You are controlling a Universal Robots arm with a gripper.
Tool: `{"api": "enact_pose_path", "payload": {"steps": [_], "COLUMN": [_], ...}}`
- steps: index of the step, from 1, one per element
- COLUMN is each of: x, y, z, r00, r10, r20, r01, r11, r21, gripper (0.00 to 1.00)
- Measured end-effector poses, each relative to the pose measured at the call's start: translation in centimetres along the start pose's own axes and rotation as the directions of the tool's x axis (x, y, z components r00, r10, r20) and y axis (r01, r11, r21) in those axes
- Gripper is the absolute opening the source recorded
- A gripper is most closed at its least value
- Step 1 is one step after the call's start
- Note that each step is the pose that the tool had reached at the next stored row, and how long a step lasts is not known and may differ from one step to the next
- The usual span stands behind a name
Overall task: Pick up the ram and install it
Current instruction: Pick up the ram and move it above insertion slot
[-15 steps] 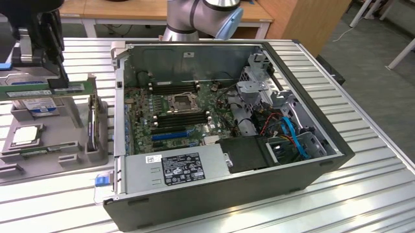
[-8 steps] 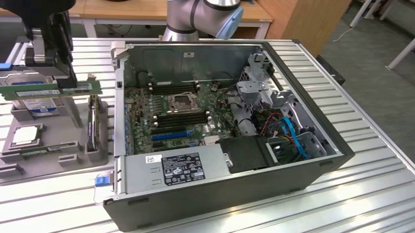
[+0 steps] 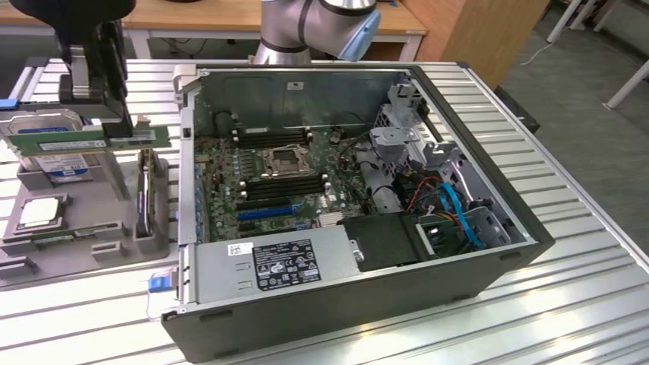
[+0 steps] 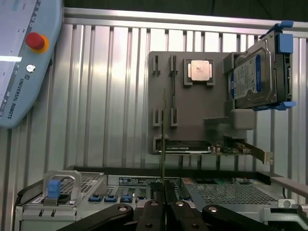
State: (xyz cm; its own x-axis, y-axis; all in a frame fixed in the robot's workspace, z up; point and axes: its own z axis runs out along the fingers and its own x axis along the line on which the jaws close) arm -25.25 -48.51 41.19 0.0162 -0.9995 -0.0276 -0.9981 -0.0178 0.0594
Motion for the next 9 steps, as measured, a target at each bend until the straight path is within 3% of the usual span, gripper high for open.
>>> {"api": "enact_pose_path", "payload": {"steps": [9], "x": [0.1], "y": [-1.28], "z": [-0.08], "r00": [1.0], "r10": [0.0], "r20": [0.0], "r01": [0.0], "r11": [1.0], "r21": [-0.0024], "gripper": [0.12]}}
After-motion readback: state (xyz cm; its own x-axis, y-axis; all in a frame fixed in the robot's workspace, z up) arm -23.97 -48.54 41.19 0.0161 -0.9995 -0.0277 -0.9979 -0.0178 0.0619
